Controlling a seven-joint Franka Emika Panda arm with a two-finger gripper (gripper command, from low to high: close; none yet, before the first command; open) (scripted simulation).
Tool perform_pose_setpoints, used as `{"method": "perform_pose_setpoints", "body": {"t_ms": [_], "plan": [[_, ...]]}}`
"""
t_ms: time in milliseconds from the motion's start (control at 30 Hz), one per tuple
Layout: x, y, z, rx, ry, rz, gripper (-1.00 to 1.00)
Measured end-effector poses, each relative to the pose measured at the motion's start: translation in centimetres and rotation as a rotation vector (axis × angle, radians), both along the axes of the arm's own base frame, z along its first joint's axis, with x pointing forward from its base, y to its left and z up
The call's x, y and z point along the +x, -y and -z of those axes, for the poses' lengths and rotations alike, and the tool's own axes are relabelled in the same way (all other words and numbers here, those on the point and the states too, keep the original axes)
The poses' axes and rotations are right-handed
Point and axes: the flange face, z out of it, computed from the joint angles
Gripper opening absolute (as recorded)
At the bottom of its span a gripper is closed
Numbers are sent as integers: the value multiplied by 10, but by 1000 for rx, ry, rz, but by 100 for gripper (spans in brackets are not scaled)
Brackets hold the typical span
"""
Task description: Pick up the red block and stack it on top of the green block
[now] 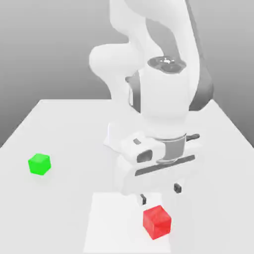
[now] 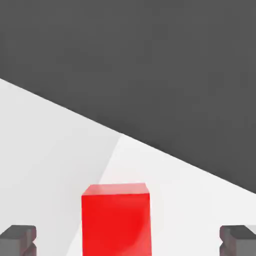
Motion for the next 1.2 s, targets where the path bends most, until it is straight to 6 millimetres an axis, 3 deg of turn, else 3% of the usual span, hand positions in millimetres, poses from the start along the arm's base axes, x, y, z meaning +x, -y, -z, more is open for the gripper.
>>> {"method": "perform_pose_setpoints", "body": {"t_ms": [100,133,367,533,567,600,667,800,933,1033,1133,1200], "plan": [[-1,0,36,-1,-6,-3,0],[-2,0,48,-1,-7,-3,-100],[-2,0,51,-2,-8,-4,-100],[-2,0,1,-2,-8,-4,-100],[-3,13,-8,-6,-6,8,-100],[-4,38,-14,-15,-4,33,-100],[-12,107,-23,-31,-2,123,-100],[-61,228,-38,-52,-6,279,-100],[-119,291,-47,-53,-13,341,-100],[-176,333,-50,-38,-16,419,-100],[-239,363,-49,-13,-13,502,-100],[-259,369,-45,4,-7,528,-100]]}}
